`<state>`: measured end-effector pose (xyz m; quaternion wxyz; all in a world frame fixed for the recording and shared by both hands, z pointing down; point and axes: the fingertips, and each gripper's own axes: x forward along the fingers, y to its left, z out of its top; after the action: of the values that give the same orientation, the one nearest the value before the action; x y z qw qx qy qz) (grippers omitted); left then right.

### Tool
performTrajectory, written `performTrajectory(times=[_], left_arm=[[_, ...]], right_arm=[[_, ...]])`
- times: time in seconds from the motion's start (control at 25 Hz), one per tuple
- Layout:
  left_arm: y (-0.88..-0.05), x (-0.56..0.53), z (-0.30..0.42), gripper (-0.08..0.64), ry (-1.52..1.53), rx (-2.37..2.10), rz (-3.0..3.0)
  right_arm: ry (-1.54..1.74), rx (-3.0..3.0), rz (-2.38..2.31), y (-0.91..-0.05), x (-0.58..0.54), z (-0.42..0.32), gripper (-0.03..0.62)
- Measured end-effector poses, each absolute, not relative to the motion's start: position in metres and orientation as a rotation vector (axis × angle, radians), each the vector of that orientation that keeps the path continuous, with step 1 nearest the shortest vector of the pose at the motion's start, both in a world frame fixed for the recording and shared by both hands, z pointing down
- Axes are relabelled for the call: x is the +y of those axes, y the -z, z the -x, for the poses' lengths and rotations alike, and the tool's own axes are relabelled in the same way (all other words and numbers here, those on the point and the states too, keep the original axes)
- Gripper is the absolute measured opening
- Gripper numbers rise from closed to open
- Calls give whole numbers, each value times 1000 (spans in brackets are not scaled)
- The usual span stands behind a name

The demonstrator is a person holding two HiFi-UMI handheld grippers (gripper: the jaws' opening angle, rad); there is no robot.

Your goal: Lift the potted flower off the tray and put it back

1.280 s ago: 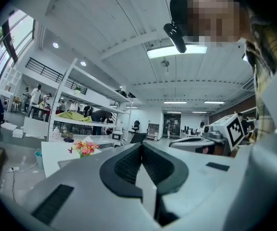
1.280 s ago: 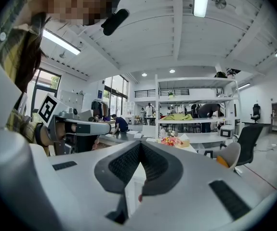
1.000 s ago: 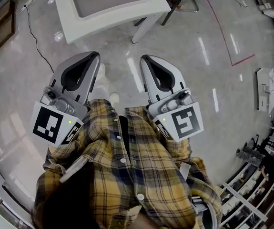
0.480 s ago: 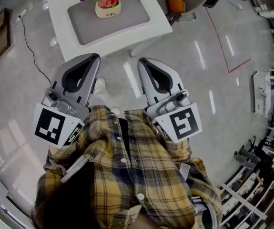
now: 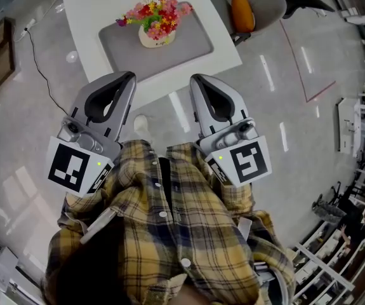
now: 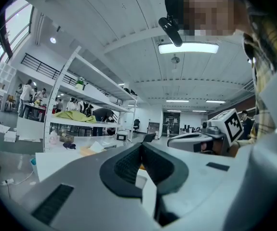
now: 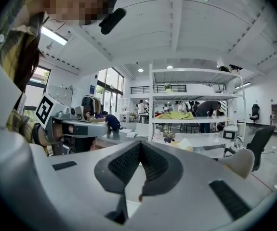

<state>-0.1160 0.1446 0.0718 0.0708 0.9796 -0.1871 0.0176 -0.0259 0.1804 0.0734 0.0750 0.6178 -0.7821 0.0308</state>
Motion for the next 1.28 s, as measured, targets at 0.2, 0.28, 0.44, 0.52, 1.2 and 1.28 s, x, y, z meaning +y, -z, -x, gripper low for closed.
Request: performTrajectory(times=[0.2, 0.28, 0.44, 0.52, 1.2, 1.28], left_arm=[[-83, 125, 113, 8, -94, -531, -2928], [-95, 121, 112, 8, -109, -525, -2914], [-104, 106, 105, 8, -124, -551, -2895], [-102, 94, 94, 8, -124, -588, -2882], [-89, 18, 21, 8, -87, -1007, -2776], [-92, 17, 21, 8, -99, -1040, -2764]], right_arm=[[-145, -2329, -1853, -83, 158, 26, -2], [-168, -2320, -1845, -94, 152, 25, -3], [-187, -2338, -1818, -101, 133, 16, -2], [-194, -2356, -1793, -99, 118, 3, -2], [-102, -2640, -1331, -85, 13, -50, -3], [-90, -2654, -1291, -86, 10, -50, -3]])
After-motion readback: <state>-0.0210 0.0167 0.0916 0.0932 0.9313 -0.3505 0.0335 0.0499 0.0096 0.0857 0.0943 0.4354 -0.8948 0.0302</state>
